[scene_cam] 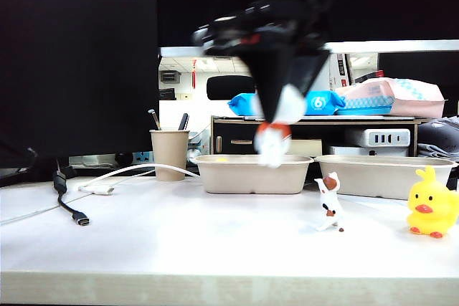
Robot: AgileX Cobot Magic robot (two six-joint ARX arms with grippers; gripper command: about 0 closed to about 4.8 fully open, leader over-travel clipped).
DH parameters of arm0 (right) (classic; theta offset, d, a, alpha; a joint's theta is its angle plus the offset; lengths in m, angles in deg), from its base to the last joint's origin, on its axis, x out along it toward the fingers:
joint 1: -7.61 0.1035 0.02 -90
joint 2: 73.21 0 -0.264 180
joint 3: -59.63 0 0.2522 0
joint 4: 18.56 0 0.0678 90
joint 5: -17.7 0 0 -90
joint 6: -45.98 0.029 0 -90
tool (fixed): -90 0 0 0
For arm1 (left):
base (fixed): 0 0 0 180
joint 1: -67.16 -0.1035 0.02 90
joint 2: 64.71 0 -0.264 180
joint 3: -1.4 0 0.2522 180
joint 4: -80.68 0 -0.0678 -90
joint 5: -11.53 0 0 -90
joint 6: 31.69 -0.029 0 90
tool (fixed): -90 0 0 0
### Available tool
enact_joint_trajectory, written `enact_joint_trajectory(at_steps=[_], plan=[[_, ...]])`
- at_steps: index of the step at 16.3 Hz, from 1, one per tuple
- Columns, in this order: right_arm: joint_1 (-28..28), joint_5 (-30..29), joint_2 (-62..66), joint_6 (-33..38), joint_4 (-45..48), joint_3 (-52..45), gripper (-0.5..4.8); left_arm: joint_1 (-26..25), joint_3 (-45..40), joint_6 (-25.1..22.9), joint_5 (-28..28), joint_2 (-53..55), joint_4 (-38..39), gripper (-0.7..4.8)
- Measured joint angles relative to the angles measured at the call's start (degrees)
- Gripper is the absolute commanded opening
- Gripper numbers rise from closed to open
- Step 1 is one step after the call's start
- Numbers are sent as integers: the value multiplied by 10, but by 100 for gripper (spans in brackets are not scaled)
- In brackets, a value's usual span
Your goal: Put the dolls with similar colors into the same paper box, while dolls with different colors go into separate paper boxes.
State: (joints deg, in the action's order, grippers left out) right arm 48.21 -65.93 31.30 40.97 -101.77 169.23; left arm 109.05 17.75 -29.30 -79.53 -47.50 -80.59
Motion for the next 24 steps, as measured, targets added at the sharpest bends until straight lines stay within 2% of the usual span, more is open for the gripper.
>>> enact_joint_trajectory(at_steps=[6,14,17,21,23,24], plan=[[-106,1,-8,-18,11,12,139,30,0,0,0,0,0,-5],[-210,2,-8,-52,122,13,139,28,0,0,0,-104,0,-5],[-231,1,-6,-54,154,13,139,-4,0,0,0,-132,0,-5],[-234,0,27,-57,154,14,139,-47,0,0,-1,-167,0,-5],[-234,0,59,-58,150,14,161,-80,0,0,0,-170,-4,-5],[-234,0,68,-58,151,14,189,-80,0,0,1,-170,-4,-5]])
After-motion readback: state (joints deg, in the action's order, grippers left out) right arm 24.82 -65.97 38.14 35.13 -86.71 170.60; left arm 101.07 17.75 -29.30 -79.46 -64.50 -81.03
